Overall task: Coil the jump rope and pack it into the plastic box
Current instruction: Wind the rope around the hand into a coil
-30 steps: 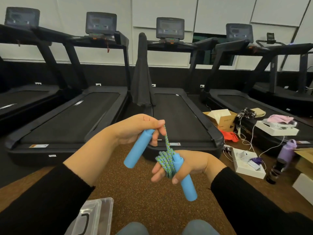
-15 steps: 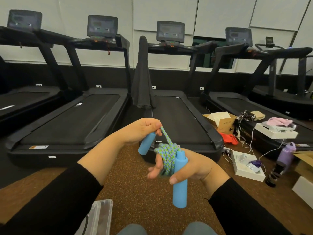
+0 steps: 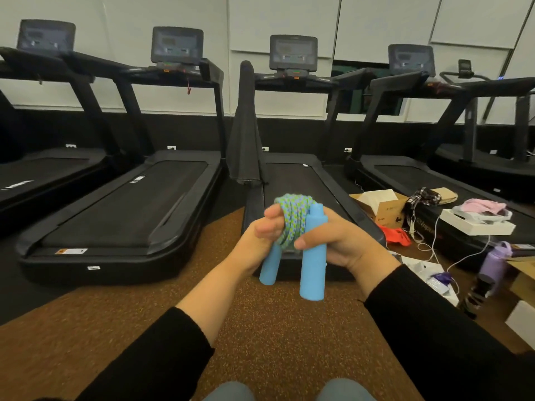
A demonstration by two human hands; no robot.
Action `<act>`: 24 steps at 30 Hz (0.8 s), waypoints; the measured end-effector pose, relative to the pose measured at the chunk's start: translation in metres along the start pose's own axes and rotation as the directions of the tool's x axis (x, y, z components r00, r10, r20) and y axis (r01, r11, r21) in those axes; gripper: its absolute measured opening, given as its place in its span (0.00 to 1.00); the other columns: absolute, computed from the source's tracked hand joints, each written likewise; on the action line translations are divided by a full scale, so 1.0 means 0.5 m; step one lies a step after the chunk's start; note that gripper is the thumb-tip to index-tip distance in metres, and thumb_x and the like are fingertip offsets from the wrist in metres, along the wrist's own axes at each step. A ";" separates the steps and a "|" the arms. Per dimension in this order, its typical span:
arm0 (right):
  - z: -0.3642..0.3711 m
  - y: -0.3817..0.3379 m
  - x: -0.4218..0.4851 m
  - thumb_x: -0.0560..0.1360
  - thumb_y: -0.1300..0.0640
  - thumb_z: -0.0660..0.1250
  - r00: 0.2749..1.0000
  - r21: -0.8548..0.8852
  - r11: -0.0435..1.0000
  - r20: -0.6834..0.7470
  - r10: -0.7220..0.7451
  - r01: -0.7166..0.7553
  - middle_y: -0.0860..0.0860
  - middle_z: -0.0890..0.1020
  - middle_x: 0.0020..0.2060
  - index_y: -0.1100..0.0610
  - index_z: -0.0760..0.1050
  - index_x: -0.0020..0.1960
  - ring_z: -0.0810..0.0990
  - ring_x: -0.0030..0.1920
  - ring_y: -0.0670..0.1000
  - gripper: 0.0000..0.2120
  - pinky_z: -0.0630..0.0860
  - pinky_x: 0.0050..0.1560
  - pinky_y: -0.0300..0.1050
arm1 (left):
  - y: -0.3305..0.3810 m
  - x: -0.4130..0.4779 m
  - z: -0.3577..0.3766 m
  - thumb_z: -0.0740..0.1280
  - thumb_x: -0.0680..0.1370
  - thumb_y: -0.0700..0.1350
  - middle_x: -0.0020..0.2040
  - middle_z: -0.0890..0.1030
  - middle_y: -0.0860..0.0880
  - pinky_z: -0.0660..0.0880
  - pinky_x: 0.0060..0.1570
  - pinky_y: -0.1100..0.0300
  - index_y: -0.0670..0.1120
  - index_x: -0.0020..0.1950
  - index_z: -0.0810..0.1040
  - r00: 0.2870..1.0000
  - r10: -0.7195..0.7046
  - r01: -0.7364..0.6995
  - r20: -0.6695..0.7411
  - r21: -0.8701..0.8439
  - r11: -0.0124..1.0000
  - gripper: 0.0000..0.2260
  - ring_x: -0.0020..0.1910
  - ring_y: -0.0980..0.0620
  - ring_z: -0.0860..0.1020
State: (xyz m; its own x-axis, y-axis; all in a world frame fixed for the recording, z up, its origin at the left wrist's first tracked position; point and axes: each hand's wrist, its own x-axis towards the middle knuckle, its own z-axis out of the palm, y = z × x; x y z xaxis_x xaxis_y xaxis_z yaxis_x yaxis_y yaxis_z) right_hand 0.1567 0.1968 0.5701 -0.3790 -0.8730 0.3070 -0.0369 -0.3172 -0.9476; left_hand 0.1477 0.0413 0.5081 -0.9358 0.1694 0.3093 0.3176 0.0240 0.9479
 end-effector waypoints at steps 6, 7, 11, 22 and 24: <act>-0.018 -0.027 0.025 0.65 0.77 0.52 0.990 0.031 0.997 -0.124 -0.068 0.073 0.58 0.82 0.55 0.63 0.75 0.61 0.79 0.60 0.55 0.28 0.75 0.60 0.45 | -0.012 0.004 0.019 0.70 0.73 0.47 0.53 0.79 0.42 0.74 0.54 0.47 0.44 0.60 0.74 0.998 -0.025 0.034 0.062 -0.158 0.987 0.18 0.52 0.43 0.77; -0.019 -0.031 0.029 0.65 0.76 0.52 0.988 0.020 0.997 -0.134 -0.074 0.078 0.57 0.82 0.56 0.64 0.73 0.62 0.79 0.61 0.55 0.28 0.75 0.60 0.45 | -0.013 0.004 0.020 0.70 0.73 0.45 0.53 0.79 0.43 0.75 0.52 0.49 0.45 0.59 0.74 0.997 -0.019 0.031 0.077 -0.152 0.988 0.16 0.50 0.45 0.77; -0.026 -0.047 0.046 0.66 0.75 0.54 0.982 -0.019 0.997 -0.169 -0.080 0.078 0.56 0.82 0.56 0.63 0.71 0.63 0.79 0.61 0.54 0.27 0.75 0.61 0.44 | -0.009 0.004 0.026 0.69 0.74 0.42 0.49 0.80 0.50 0.77 0.44 0.59 0.51 0.56 0.74 0.996 0.002 0.009 0.085 -0.122 0.992 0.12 0.44 0.55 0.79; -0.068 -0.048 0.070 0.69 0.78 0.51 0.968 -0.048 0.998 -0.246 -0.046 0.036 0.56 0.81 0.58 0.63 0.70 0.64 0.78 0.62 0.55 0.28 0.75 0.61 0.44 | 0.032 -0.015 0.046 0.63 0.79 0.41 0.55 0.81 0.50 0.76 0.33 0.64 0.49 0.65 0.70 0.990 -0.092 0.105 0.108 -0.120 0.987 0.14 0.37 0.58 0.81; -0.081 -0.045 0.070 0.68 0.78 0.52 0.963 -0.050 0.999 -0.270 -0.017 0.003 0.57 0.80 0.60 0.64 0.70 0.65 0.77 0.63 0.56 0.28 0.73 0.64 0.45 | 0.037 -0.017 0.048 0.63 0.79 0.41 0.55 0.80 0.46 0.76 0.30 0.65 0.48 0.67 0.68 0.983 -0.136 0.145 0.122 -0.071 0.987 0.16 0.34 0.57 0.81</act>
State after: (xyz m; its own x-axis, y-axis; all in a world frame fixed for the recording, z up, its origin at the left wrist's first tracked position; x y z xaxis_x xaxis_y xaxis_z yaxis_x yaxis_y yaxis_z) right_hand 0.1066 0.1885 0.5986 -0.6140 -0.7350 0.2878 -0.0846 -0.3012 -0.9498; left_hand 0.1653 0.0639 0.5213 -0.9445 0.2833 0.1662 0.1669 -0.0217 0.9857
